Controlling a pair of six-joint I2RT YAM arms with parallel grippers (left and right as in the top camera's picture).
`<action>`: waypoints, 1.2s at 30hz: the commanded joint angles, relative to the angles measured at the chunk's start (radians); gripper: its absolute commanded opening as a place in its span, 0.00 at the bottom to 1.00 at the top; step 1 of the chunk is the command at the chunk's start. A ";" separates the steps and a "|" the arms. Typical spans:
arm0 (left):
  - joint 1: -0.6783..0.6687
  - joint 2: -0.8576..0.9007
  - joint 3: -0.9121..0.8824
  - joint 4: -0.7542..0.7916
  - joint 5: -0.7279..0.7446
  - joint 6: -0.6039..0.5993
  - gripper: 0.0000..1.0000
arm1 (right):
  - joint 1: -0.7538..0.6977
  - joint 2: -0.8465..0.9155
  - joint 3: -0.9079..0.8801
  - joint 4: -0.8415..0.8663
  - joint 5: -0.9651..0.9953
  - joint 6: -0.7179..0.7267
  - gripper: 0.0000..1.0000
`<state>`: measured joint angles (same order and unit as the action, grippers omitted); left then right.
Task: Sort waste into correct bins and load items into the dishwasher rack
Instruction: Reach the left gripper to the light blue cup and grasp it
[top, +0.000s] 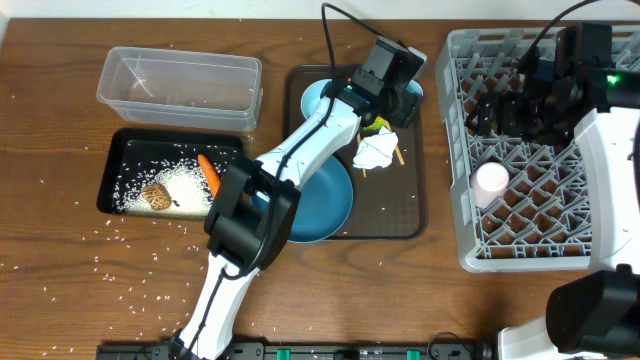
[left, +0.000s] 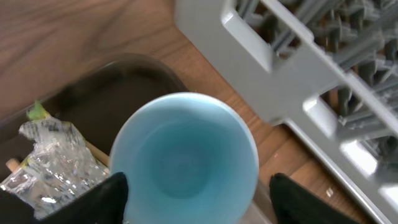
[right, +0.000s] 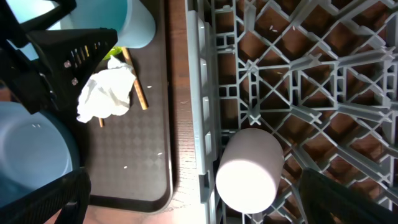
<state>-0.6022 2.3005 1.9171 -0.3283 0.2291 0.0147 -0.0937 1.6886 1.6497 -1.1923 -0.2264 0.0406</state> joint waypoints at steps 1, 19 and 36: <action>0.016 -0.002 0.006 0.013 -0.019 -0.150 0.83 | 0.014 -0.002 0.018 -0.001 0.021 0.003 0.99; 0.061 0.014 0.005 0.012 -0.102 -0.371 0.86 | 0.014 -0.002 0.017 0.000 0.020 0.003 0.99; 0.036 0.018 -0.055 -0.034 -0.118 -0.315 0.60 | 0.014 -0.002 0.017 -0.005 0.020 0.003 0.99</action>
<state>-0.5720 2.3009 1.8736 -0.3599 0.1246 -0.3122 -0.0937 1.6886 1.6497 -1.1938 -0.2092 0.0406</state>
